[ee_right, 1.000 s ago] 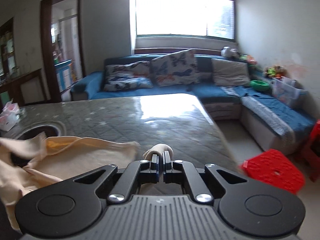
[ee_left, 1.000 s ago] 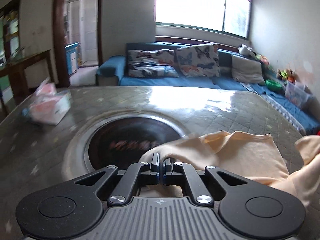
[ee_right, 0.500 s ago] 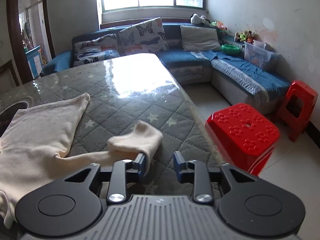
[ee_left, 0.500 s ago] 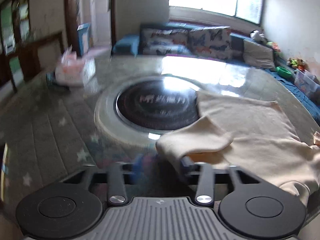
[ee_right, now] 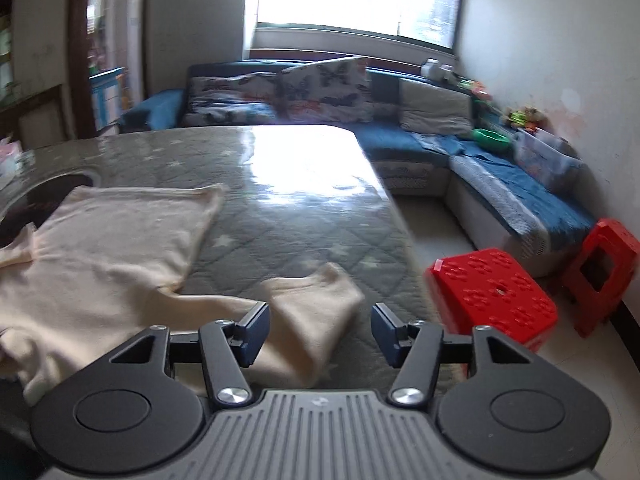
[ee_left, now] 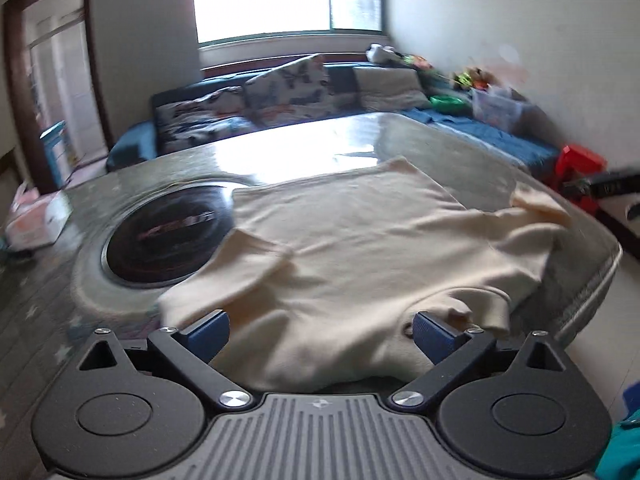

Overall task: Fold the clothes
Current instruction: 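Lift the hem with both grippers and shake the sweatshirt out flat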

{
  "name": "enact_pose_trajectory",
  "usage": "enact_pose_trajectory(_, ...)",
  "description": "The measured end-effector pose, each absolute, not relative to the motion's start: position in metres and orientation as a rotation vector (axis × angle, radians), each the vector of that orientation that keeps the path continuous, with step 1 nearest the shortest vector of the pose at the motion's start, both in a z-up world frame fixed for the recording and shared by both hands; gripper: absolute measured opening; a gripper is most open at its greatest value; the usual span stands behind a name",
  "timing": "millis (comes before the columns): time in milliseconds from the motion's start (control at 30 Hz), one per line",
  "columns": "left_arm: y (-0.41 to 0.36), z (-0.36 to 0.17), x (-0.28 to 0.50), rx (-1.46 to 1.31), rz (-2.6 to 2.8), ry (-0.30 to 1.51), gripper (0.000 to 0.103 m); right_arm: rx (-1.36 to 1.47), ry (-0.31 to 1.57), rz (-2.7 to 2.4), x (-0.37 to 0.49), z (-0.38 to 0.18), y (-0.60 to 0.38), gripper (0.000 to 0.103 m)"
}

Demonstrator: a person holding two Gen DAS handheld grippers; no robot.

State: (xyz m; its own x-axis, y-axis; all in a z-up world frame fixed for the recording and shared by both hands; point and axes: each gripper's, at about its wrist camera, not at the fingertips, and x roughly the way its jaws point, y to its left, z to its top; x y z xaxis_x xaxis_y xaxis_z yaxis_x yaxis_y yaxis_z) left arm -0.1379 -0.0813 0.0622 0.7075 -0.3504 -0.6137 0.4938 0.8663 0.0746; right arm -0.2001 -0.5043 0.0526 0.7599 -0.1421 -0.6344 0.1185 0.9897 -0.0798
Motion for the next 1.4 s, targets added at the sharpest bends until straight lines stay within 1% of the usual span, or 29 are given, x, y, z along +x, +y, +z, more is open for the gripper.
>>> enact_pose_trajectory(100, -0.091, 0.058, -0.141, 0.281, -0.516, 0.603, 0.098, -0.063, 0.695, -0.049, -0.197, 0.052, -0.481, 0.063)
enact_pose_trajectory(133, -0.092, 0.057, -0.143, 0.292, -0.534, 0.598, 0.096, -0.071, 0.696, -0.027, -0.196, 0.052, -0.476, 0.063)
enact_pose_trajectory(200, -0.094, 0.056, -0.147, 0.312, -0.572, 0.589, 0.086, -0.112, 0.708, 0.063, -0.191, 0.048, -0.452, 0.063)
enact_pose_trajectory(300, -0.097, 0.054, -0.153, 0.343, -0.628, 0.574, 0.086, -0.161, 0.728, 0.165, -0.190, 0.044, -0.424, 0.063)
enact_pose_trajectory(367, -0.099, 0.052, -0.158, 0.363, -0.665, 0.564, 0.084, -0.184, 0.742, 0.236, -0.193, 0.042, -0.408, 0.063)
enact_pose_trajectory(400, -0.100, 0.051, -0.160, 0.373, -0.684, 0.559, 0.080, -0.193, 0.750, 0.270, -0.194, 0.042, -0.401, 0.063)
enact_pose_trajectory(467, -0.102, 0.050, -0.164, 0.394, -0.721, 0.548, 0.076, -0.214, 0.765, 0.334, -0.199, 0.043, -0.388, 0.063)
enact_pose_trajectory(533, -0.106, 0.045, -0.165, 0.410, -0.743, 0.557, 0.062, -0.241, 0.774, 0.392, -0.204, 0.042, -0.376, 0.060)
enact_pose_trajectory(567, -0.108, 0.042, -0.164, 0.415, -0.748, 0.565, 0.059, -0.248, 0.777, 0.408, -0.206, 0.041, -0.372, 0.059)
enact_pose_trajectory(633, -0.112, 0.036, -0.161, 0.422, -0.752, 0.584, 0.048, -0.266, 0.792, 0.455, -0.213, 0.038, -0.360, 0.052)
enact_pose_trajectory(667, -0.112, 0.033, -0.160, 0.427, -0.754, 0.594, 0.046, -0.274, 0.801, 0.477, -0.216, 0.036, -0.354, 0.050)
enact_pose_trajectory(700, -0.113, 0.030, -0.159, 0.433, -0.756, 0.600, 0.040, -0.273, 0.813, 0.493, -0.217, 0.034, -0.351, 0.047)
enact_pose_trajectory(733, -0.114, 0.028, -0.160, 0.442, -0.759, 0.603, 0.031, -0.271, 0.823, 0.503, -0.218, 0.030, -0.349, 0.040)
enact_pose_trajectory(767, -0.114, 0.026, -0.160, 0.450, -0.758, 0.608, 0.027, -0.274, 0.827, 0.499, -0.217, 0.028, -0.348, 0.036)
enact_pose_trajectory(800, -0.114, 0.024, -0.159, 0.457, -0.755, 0.614, 0.018, -0.276, 0.830, 0.494, -0.217, 0.025, -0.347, 0.031)
enact_pose_trajectory(833, -0.114, 0.023, -0.158, 0.460, -0.756, 0.623, 0.011, -0.279, 0.833, 0.490, -0.216, 0.023, -0.346, 0.027)
enact_pose_trajectory(867, -0.113, 0.022, -0.158, 0.459, -0.759, 0.631, 0.009, -0.282, 0.837, 0.486, -0.216, 0.020, -0.345, 0.024)
enact_pose_trajectory(900, -0.112, 0.023, -0.158, 0.450, -0.770, 0.636, 0.007, -0.284, 0.840, 0.483, -0.215, 0.018, -0.345, 0.016)
enact_pose_trajectory(933, -0.109, 0.025, -0.158, 0.434, -0.785, 0.641, 0.006, -0.278, 0.840, 0.488, -0.215, 0.019, -0.347, 0.012)
enact_pose_trajectory(1033, -0.103, 0.032, -0.159, 0.401, -0.832, 0.644, 0.006, -0.260, 0.856, 0.525, -0.217, 0.027, -0.353, 0.010)
enact_pose_trajectory(1167, -0.099, 0.031, -0.155, 0.397, -0.855, 0.684, 0.007, -0.298, 0.883, 0.562, -0.222, 0.031, -0.354, 0.011)
enact_pose_trajectory(1267, -0.093, 0.038, -0.156, 0.382, -0.869, 0.669, 0.011, -0.294, 0.879, 0.575, -0.223, 0.035, -0.359, 0.015)
enact_pose_trajectory(1300, -0.091, 0.041, -0.156, 0.376, -0.869, 0.659, 0.018, -0.290, 0.873, 0.581, -0.223, 0.038, -0.360, 0.018)
enact_pose_trajectory(1333, -0.089, 0.045, -0.155, 0.368, -0.866, 0.646, 0.030, -0.287, 0.854, 0.577, -0.223, 0.043, -0.362, 0.019)
enact_pose_trajectory(1367, -0.088, 0.049, -0.153, 0.360, -0.862, 0.633, 0.036, -0.284, 0.834, 0.572, -0.222, 0.048, -0.364, 0.019)
enact_pose_trajectory(1400, -0.087, 0.052, -0.150, 0.353, -0.850, 0.625, 0.047, -0.281, 0.816, 0.566, -0.221, 0.053, -0.365, 0.019)
